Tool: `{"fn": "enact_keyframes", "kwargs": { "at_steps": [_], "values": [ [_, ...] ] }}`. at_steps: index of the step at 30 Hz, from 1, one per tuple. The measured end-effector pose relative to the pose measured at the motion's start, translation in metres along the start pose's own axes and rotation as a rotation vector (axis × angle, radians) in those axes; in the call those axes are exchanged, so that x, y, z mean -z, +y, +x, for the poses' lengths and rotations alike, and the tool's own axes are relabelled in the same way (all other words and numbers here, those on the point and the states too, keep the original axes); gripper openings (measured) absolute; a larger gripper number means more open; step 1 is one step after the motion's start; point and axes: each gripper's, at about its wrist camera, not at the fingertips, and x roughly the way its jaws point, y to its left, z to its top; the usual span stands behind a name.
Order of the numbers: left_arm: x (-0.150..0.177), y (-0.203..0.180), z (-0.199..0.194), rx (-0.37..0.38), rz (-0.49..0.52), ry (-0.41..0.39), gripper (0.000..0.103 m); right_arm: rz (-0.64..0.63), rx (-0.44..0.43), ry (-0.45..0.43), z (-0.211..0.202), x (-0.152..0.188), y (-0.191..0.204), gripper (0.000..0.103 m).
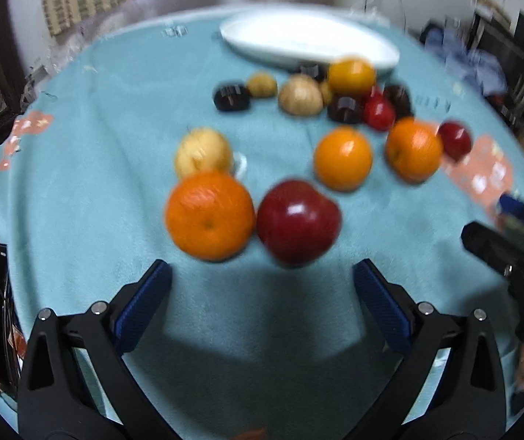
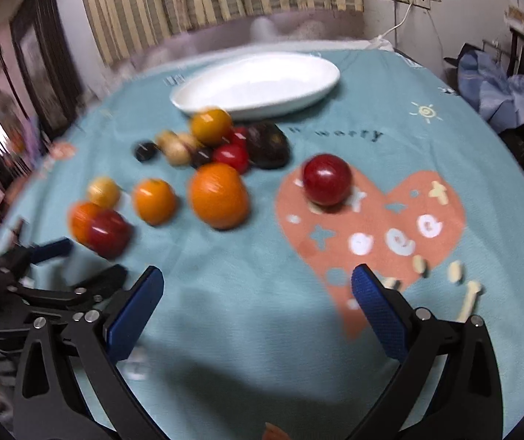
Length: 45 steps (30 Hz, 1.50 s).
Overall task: Organize fruits
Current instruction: 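Grasp the mandarin orange with the left gripper while the right gripper grasps the red apple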
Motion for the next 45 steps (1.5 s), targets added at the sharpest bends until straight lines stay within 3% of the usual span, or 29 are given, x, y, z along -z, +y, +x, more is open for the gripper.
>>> {"fn": "enact_keyframes", "kwargs": {
  "at_steps": [3, 10, 12, 15, 17, 21, 22, 23, 26, 29, 33, 36, 40, 45],
  "values": [
    [0.001, -0.001, 0.001, 0.011, 0.007, 0.0, 0.101, -0.05, 0.066, 0.054, 0.011, 0.002, -0.005, 0.102],
    [0.003, 0.0, 0.001, 0.019, 0.021, 0.001, 0.101, -0.086, 0.046, 0.086, 0.016, 0.007, -0.013, 0.102],
    [0.003, 0.002, -0.001, 0.047, 0.049, 0.001, 0.101, -0.101, 0.036, 0.087, 0.015, 0.008, -0.013, 0.102],
    [-0.002, 0.013, -0.005, 0.129, -0.012, -0.039, 0.101, -0.131, -0.032, 0.083, 0.012, 0.006, -0.018, 0.102],
    [-0.008, 0.017, -0.005, 0.168, -0.016, -0.053, 0.101, -0.01, -0.15, 0.026, 0.003, 0.004, -0.042, 0.102],
    [-0.014, 0.019, 0.0, 0.203, 0.003, -0.045, 0.101, 0.186, -0.268, -0.032, -0.001, 0.005, -0.08, 0.102],
    [-0.016, 0.022, 0.0, 0.215, 0.009, -0.049, 0.098, 0.212, -0.288, -0.04, -0.001, 0.005, -0.085, 0.102],
    [-0.018, 0.026, 0.001, 0.213, 0.017, -0.047, 0.089, 0.224, -0.295, -0.045, -0.001, 0.005, -0.087, 0.102],
    [-0.018, 0.04, 0.001, 0.255, 0.039, -0.043, 0.089, 0.193, -0.27, -0.028, 0.001, 0.004, -0.083, 0.102],
    [-0.02, 0.048, 0.001, 0.222, 0.039, -0.05, 0.09, 0.168, -0.255, -0.02, 0.004, 0.004, -0.078, 0.102],
    [-0.022, 0.066, -0.002, 0.227, -0.041, -0.08, 0.091, 0.184, -0.272, -0.025, 0.001, 0.007, -0.078, 0.102],
    [-0.021, 0.078, -0.003, 0.157, -0.076, -0.088, 0.096, 0.182, -0.27, -0.024, 0.001, 0.007, -0.077, 0.102],
    [-0.026, 0.092, -0.018, 0.171, -0.108, -0.163, 0.097, 0.177, -0.265, -0.021, 0.001, 0.007, -0.076, 0.102],
    [-0.032, 0.103, -0.011, -0.018, -0.067, -0.185, 0.096, 0.18, -0.269, -0.022, 0.001, 0.008, -0.077, 0.102]
  ]
}}
